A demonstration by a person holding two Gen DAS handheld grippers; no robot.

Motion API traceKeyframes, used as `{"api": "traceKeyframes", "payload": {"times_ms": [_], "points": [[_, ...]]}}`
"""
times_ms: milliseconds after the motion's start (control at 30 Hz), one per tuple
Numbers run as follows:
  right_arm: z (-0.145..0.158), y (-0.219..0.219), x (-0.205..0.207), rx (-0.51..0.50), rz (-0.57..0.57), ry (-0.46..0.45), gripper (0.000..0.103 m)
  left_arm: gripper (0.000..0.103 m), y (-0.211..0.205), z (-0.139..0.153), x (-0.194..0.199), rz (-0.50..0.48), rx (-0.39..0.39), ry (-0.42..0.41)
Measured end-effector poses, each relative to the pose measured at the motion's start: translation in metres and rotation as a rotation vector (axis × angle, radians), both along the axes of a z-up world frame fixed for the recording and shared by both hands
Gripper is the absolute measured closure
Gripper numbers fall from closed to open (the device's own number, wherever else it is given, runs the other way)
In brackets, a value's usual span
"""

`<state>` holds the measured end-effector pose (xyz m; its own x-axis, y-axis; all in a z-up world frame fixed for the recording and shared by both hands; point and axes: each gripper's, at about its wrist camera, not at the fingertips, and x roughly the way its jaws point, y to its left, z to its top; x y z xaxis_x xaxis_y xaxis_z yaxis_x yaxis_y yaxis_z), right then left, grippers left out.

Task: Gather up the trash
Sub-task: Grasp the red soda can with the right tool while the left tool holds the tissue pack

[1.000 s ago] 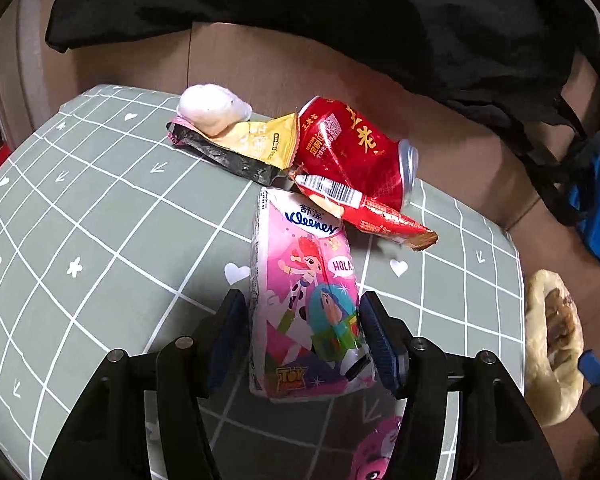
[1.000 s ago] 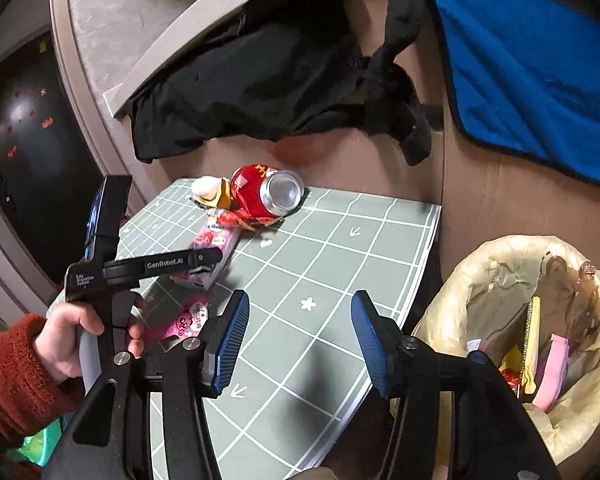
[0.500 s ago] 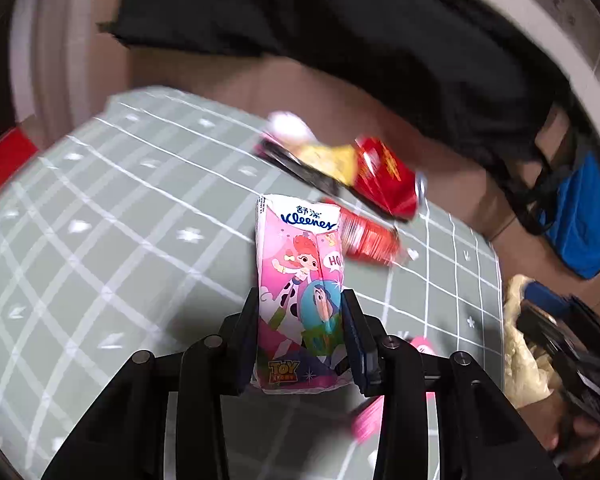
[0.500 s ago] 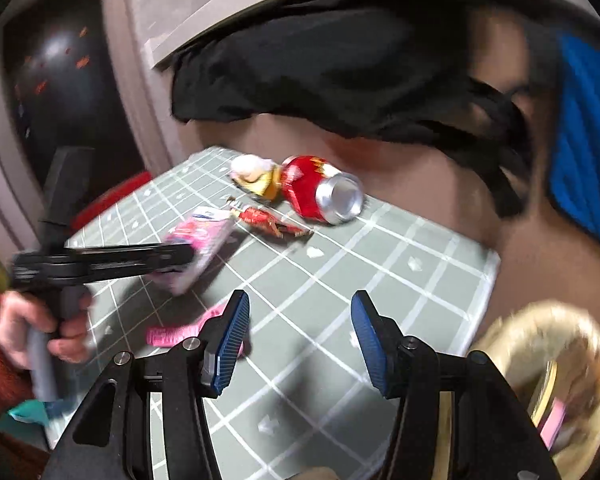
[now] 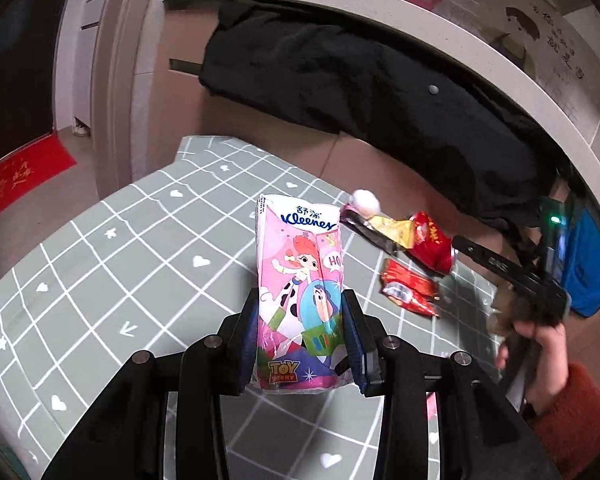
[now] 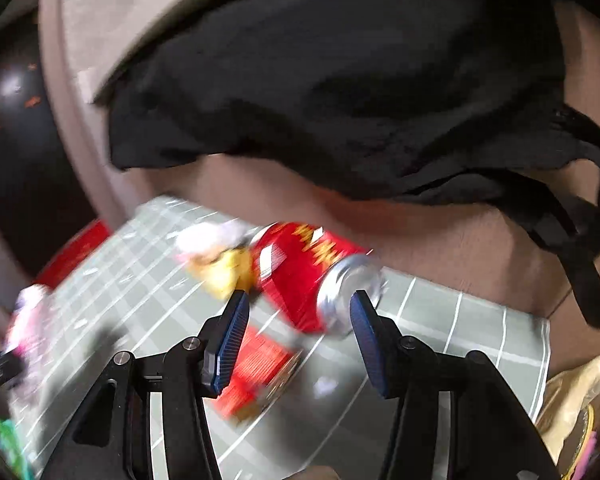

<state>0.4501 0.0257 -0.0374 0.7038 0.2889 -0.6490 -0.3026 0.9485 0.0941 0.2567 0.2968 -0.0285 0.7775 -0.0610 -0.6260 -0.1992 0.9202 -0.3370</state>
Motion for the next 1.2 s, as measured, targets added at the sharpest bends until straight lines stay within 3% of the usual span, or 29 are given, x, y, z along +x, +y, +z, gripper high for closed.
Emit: {"api": "traceKeyframes", "payload": {"times_ms": [167, 267, 367, 600, 800, 1000, 1200], "points": [[-0.027, -0.002, 0.036, -0.007, -0.071, 0.084, 0.052, 0.064, 0.010, -0.005, 0.001, 0.022, -0.008, 0.011], [-0.043, -0.009, 0.049, 0.032, -0.051, 0.174, 0.052, 0.064, 0.007, -0.005, 0.005, 0.019, -0.017, 0.010], [-0.044, -0.016, 0.044, 0.068, -0.021, 0.183, 0.055, 0.064, 0.001, -0.004, 0.010, 0.009, -0.019, 0.011], [-0.012, -0.026, -0.001, 0.062, 0.083, 0.108, 0.056, 0.064, -0.020, 0.000, 0.013, -0.033, -0.004, 0.004], [0.004, -0.032, -0.052, 0.022, 0.190, 0.107, 0.056, 0.064, -0.036, 0.002, 0.008, -0.064, -0.012, 0.016], [-0.016, -0.054, -0.103, -0.028, 0.287, 0.176, 0.056, 0.064, -0.054, 0.003, 0.002, -0.102, 0.012, 0.024], [-0.033, -0.057, -0.121, -0.093, 0.322, 0.141, 0.054, 0.064, -0.066, -0.002, 0.005, -0.113, -0.003, 0.055]]}}
